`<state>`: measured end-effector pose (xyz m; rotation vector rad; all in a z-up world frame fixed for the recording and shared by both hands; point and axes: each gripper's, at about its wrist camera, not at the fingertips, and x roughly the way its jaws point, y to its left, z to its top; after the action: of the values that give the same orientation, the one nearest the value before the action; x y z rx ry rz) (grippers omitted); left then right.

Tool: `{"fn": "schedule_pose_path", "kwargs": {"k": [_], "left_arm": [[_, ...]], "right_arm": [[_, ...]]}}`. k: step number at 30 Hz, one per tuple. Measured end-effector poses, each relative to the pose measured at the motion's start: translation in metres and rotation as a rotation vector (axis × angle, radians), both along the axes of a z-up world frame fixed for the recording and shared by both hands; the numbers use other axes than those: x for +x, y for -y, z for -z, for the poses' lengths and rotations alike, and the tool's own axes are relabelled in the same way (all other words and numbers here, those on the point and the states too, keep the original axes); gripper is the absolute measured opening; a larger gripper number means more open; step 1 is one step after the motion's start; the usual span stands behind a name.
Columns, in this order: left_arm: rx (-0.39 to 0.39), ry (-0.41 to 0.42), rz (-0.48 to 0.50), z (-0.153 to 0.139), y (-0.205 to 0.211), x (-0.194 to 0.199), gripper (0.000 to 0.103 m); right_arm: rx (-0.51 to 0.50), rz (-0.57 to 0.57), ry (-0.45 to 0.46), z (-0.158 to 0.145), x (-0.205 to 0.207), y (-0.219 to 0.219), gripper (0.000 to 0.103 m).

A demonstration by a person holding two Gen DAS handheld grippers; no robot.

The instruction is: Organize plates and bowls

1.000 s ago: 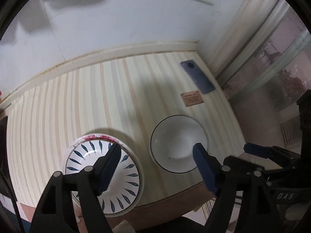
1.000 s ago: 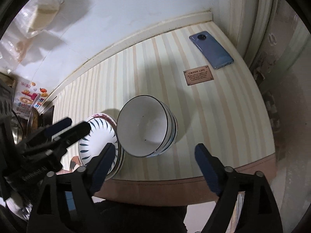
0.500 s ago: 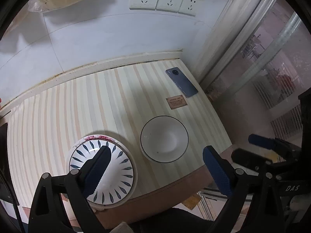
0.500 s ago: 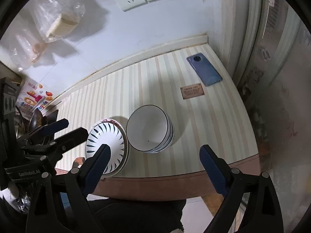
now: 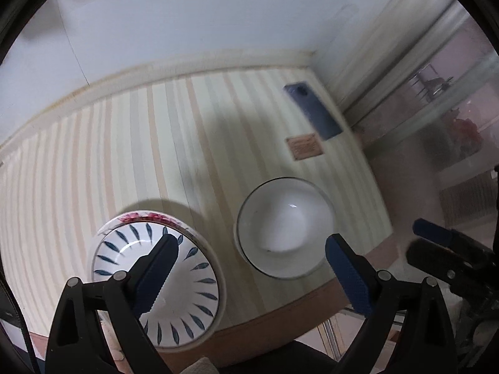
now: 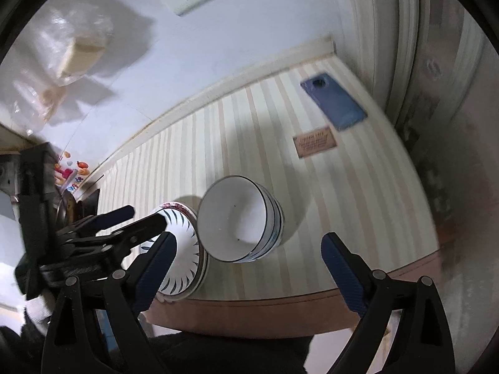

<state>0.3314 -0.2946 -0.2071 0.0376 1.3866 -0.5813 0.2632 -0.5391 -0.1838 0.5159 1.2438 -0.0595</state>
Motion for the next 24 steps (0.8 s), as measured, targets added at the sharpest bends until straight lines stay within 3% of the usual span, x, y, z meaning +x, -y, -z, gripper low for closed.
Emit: {"fn": "schedule_pose_path", "kwargs": {"k": [9,13,16,21,24], "left_arm": [[0.045,-0.139,0.025,0.076,0.027,0.038,0.097],[0.058,-0.180,0.044,0.096,0.036,0.049,0.096],[0.050,-0.234,0.054,0.110,0.041,0.055,0.088],[0.024,-0.352,0.056,0.134,0.046,0.057,0.085],[-0.016,-0.393,0.062,0.140,0.048,0.056,0.078]], "right_arm": [[0.235,0.041,-0.099,0.109,0.015,0.013,0.096],[0.331,0.065,-0.134,0.151,0.017,0.012,0.096],[0.388,0.087,-0.142,0.174,0.016,0.010,0.096],[0.460,0.128,-0.131,0.197,0.014,0.008,0.095],[0.479,0.134,-0.120,0.202,0.017,0.006,0.082]]}}
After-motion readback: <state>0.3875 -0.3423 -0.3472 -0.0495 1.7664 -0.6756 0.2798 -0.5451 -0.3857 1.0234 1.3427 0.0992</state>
